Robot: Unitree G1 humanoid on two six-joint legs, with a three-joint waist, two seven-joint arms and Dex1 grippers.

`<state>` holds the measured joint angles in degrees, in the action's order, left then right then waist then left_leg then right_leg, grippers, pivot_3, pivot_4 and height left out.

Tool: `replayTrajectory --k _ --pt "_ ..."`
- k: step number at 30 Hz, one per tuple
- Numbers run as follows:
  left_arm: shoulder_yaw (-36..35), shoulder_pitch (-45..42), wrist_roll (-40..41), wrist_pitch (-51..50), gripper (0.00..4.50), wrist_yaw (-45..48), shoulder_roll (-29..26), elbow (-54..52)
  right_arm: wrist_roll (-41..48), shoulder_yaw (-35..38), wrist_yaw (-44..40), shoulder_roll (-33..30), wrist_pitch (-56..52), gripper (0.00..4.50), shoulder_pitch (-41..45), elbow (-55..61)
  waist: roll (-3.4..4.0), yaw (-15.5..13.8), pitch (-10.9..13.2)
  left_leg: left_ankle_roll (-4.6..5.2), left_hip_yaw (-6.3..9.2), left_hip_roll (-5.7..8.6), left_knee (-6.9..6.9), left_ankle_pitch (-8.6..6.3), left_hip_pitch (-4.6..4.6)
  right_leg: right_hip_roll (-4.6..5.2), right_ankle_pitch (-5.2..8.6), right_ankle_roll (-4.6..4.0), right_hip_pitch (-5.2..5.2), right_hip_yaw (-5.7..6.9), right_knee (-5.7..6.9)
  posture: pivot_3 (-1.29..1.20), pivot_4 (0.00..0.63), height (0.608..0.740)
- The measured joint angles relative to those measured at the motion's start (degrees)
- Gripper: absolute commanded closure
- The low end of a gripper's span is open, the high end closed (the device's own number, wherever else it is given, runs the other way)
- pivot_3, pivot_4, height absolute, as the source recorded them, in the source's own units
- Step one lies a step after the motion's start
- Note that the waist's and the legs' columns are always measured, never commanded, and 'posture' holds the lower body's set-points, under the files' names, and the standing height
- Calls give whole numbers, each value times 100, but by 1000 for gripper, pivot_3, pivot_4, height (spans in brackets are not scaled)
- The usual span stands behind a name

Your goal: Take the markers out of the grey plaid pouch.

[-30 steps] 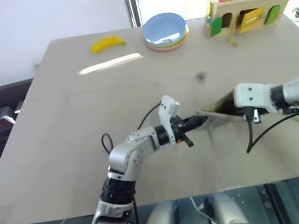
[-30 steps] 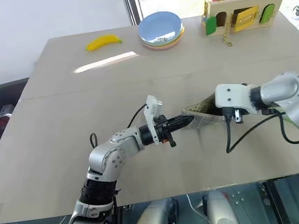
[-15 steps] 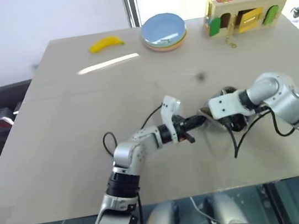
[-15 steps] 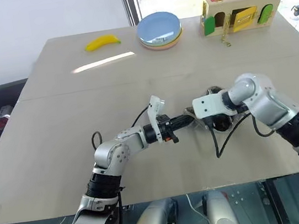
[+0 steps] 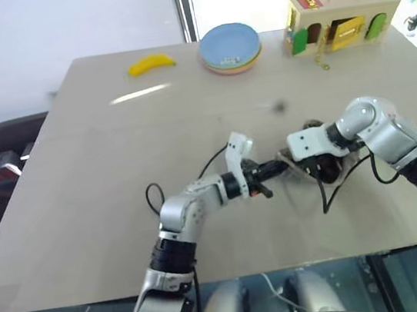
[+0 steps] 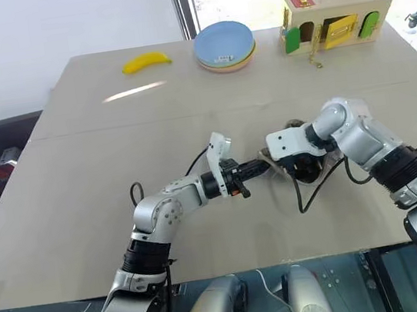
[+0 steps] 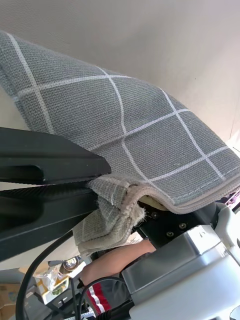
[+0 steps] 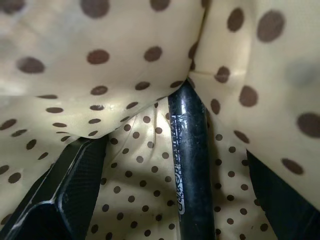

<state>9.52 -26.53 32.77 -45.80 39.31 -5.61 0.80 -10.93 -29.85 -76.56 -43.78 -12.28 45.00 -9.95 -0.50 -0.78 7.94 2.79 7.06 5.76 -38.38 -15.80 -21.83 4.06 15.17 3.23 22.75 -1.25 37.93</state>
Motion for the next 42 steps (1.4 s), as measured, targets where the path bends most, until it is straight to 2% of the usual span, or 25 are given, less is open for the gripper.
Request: replayTrajectory --k 2,8,9,20,25,30,37,42 --pt "0 36 3 -1 4500 -13 19 -9 16 88 -41 -39 -16 1157 -93 5 0 -10 0 0 3 1 -1 0 -1 2 0 0 0 4 -3 0 150 740" --pt "1 52 1 6 4500 -6 23 -3 124 303 -92 -149 -282 4078 -354 201 0 0 0 0 3 2 -2 0 -1 2 0 0 -3 3 3 0 150 740" --pt "2 51 1 7 4500 1 32 -3 121 320 -68 -160 -304 4189 -359 209 0 1 0 0 3 2 -1 0 -1 2 0 0 -2 2 3 0 150 740" --pt "6 40 -6 46 4500 42 46 21 118 466 74 -335 -370 4190 -483 394 0 -2 2 0 3 2 3 0 -8 2 0 0 3 3 -2 0 150 740" --pt "16 32 -6 112 4500 47 47 15 367 921 74 -746 -655 4190 -728 913 4 -4 7 0 3 2 6 0 -29 3 0 0 27 2 -5 0 150 740" --pt "67 -9 2 182 4500 76 89 -24 932 1617 81 -1253 -1427 4190 -1355 1967 7 -9 9 0 6 1 1 1 -81 4 0 0 71 5 -2 0 150 740" --pt "137 -67 49 327 4500 149 108 -121 1534 2415 401 -1467 -2444 4190 -1873 2879 8 -12 9 0 4 0 2 1 -87 3 0 0 78 3 -1 0 150 740" --pt "262 -76 27 384 4500 183 94 -105 1492 2517 768 -1748 -2419 4190 -2184 3182 8 -19 9 0 3 1 2 1 -88 4 0 0 79 3 -1 0 150 740"
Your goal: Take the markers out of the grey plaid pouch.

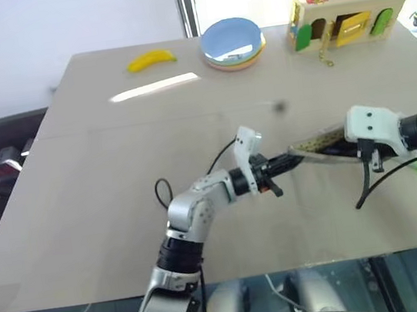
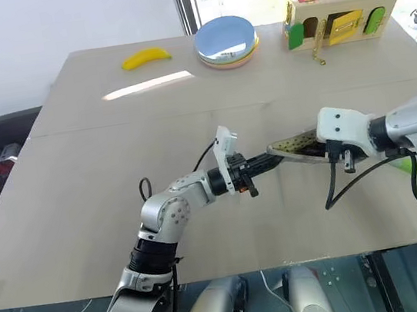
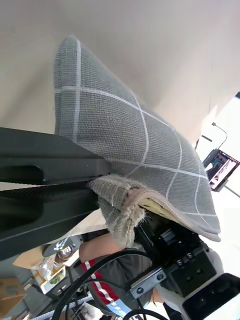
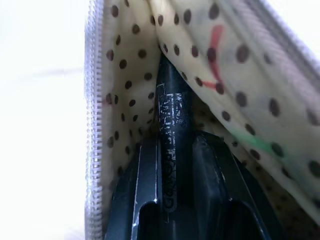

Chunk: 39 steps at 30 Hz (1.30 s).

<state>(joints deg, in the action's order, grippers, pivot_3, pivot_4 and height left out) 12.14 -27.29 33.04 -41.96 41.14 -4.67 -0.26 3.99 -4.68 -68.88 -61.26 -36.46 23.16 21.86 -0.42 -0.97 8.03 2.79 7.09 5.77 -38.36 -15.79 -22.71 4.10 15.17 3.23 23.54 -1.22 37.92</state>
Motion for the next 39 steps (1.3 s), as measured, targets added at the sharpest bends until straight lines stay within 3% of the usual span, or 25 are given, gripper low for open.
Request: replayTrajectory --k 12,26,28,31,38,39 --pt "151 34 -244 67 4500 101 -123 100 -467 -628 547 140 152 4190 28 -13 0 12 0 -2 -4 -1 0 1 1 -2 0 0 2 -3 2 0 150 740" --pt "152 45 -252 -104 4500 34 -57 231 -507 -1073 530 630 754 4190 -50 -1216 -4 23 -4 -2 -5 -2 -6 2 19 -5 0 0 -13 -4 7 0 150 740" --pt "169 46 -254 -113 4500 35 -60 231 -567 -1105 524 656 910 3179 -27 -1310 -7 23 -7 -2 -5 -2 -6 2 31 -5 0 0 -23 -4 7 0 150 740" --pt "200 52 -260 -119 4500 39 -79 229 -662 -1097 614 741 1020 2013 5 -1456 -10 22 -9 -2 -4 -2 -2 1 67 -5 0 0 -58 -5 4 0 150 740" --pt "258 74 -309 -115 4500 93 -129 198 -717 -1059 656 847 1027 2013 -14 -1531 -13 30 -11 -2 -3 -5 1 1 92 -6 0 0 -86 -4 2 0 150 740" --pt "258 74 -310 -115 4500 94 -129 198 -717 -1058 654 848 1028 2262 -16 -1531 -13 29 -11 -2 -3 -5 1 1 93 -7 0 0 -86 -4 2 0 150 740"
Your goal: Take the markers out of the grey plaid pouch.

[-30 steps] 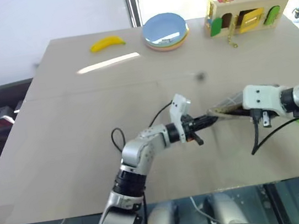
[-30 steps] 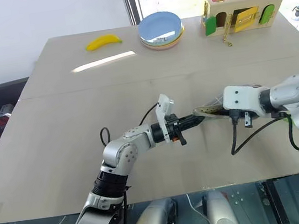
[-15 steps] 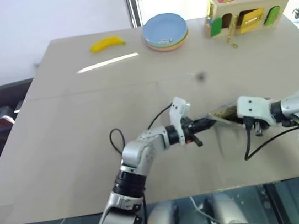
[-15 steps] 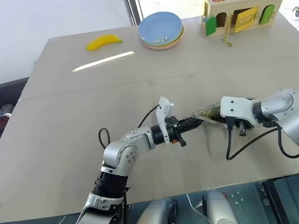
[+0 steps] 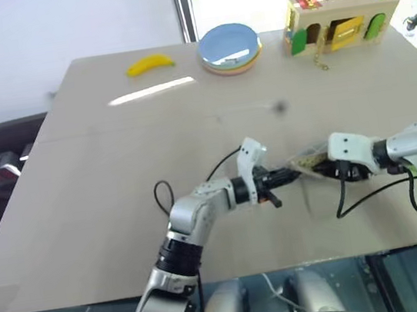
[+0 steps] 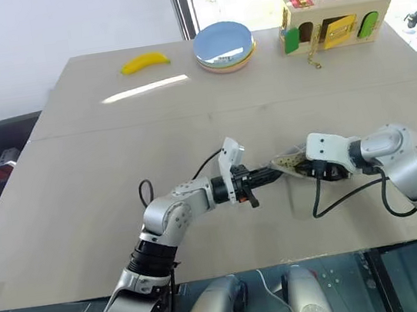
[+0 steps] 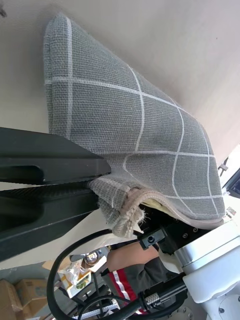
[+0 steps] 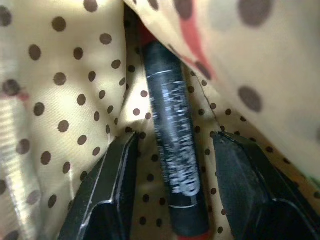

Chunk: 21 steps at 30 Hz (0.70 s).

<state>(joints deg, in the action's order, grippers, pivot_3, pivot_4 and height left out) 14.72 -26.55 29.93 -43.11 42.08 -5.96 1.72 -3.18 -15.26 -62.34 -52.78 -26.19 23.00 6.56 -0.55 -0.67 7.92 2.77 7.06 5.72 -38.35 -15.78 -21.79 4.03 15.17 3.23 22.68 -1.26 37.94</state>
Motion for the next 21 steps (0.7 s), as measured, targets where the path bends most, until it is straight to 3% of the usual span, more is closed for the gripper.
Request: replayTrajectory --k 2,4,6,13,21 --pt "0 0 -19 3 4500 7 -2 0 5 1 -49 9 -2 2806 -14 2 0 0 0 0 1 0 0 0 0 0 0 0 0 0 -1 0 150 740" --pt "-1 0 -51 8 4500 14 0 0 20 -8 -131 22 -1 3794 -46 25 -3 2 -2 0 0 0 0 0 1 0 0 0 -1 -1 0 0 150 740" --pt "-1 0 -57 10 4500 14 0 0 20 0 -135 37 -2 4121 -63 32 -7 4 -5 0 0 0 0 0 4 0 0 0 -5 -1 0 0 150 740" --pt "-1 0 -68 14 4500 25 -9 0 70 127 -108 134 -102 4121 -61 24 -8 9 -5 0 0 -1 0 0 4 0 0 0 -4 -1 1 0 150 740" --pt "-14 -7 -67 21 4500 26 -11 -2 829 690 -75 311 -603 4121 -115 -107 -3 -15 0 0 2 2 4 0 -19 2 0 0 16 0 -7 0 150 740"
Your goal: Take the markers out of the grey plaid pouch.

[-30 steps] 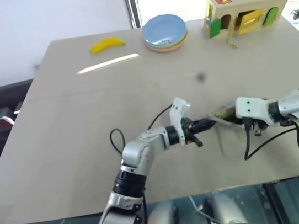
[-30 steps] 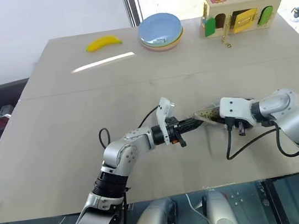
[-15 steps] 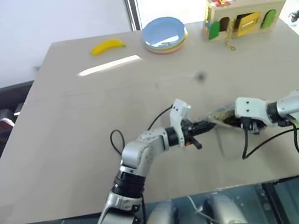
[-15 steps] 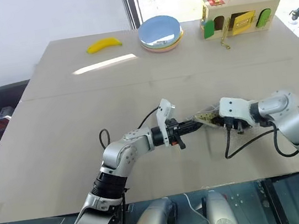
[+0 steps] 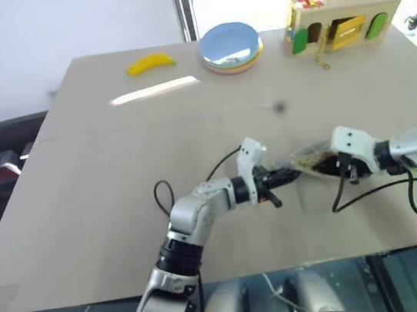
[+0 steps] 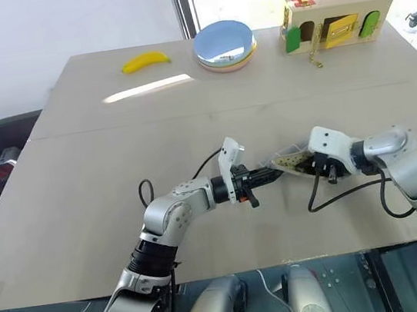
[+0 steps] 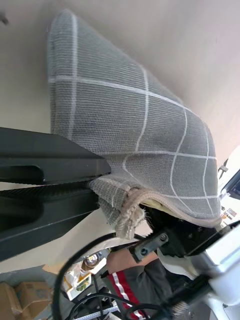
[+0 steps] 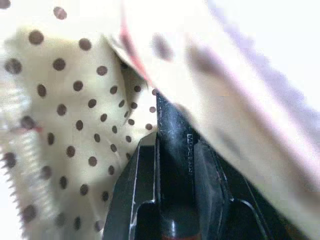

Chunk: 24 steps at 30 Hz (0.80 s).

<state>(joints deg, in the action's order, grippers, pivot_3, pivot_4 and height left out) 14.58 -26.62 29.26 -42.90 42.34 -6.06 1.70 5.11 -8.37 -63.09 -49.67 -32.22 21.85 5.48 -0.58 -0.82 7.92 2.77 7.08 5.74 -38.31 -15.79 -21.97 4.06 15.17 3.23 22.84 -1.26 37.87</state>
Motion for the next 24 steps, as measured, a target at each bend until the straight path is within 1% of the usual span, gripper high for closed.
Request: replayTrajectory --k 5,10,13,14,16,18,21,24 --pt "-4 -28 1 83 4500 36 -9 -2 717 603 -30 -30 -663 4121 -173 227 1 -6 3 0 1 1 2 0 -17 2 0 0 19 1 -1 0 150 740" --pt "19 -30 14 93 4500 106 8 -11 1136 1102 -65 -479 -766 4121 -627 844 7 -13 6 1 1 1 2 0 -24 2 0 0 24 1 -2 0 150 740" --pt "33 -33 19 92 4500 123 37 -42 1192 1249 -145 -801 -604 4121 -794 1206 7 -7 7 1 0 0 2 0 -26 1 0 0 26 1 -1 0 150 740" --pt "74 -37 23 92 4500 127 74 -71 1188 1342 -169 -1023 -509 4121 -920 1361 7 -10 7 1 0 0 1 0 -26 2 0 0 25 1 0 0 150 740" --pt "115 -41 23 92 4500 128 83 -76 1190 1390 -195 -1164 -478 4121 -1032 1455 7 -13 7 1 0 0 1 0 -25 2 0 0 25 2 0 0 150 740" --pt "184 -33 22 70 4500 129 107 -74 1225 1530 -341 -1474 -387 4121 -1419 1654 9 -39 8 1 2 0 1 0 -30 2 0 1 26 5 -3 0 150 740" --pt "332 -14 23 34 4500 137 124 -61 1218 1584 -425 -1882 -318 4121 -1730 1844 10 -31 11 2 -1 1 -1 -1 -32 3 0 1 27 3 -3 0 150 740" --pt "372 -15 21 31 4500 135 144 -50 1163 1549 -383 -1992 -289 4121 -1756 1869 10 -14 11 1 -1 0 -1 0 -30 2 0 1 27 2 0 0 150 740"
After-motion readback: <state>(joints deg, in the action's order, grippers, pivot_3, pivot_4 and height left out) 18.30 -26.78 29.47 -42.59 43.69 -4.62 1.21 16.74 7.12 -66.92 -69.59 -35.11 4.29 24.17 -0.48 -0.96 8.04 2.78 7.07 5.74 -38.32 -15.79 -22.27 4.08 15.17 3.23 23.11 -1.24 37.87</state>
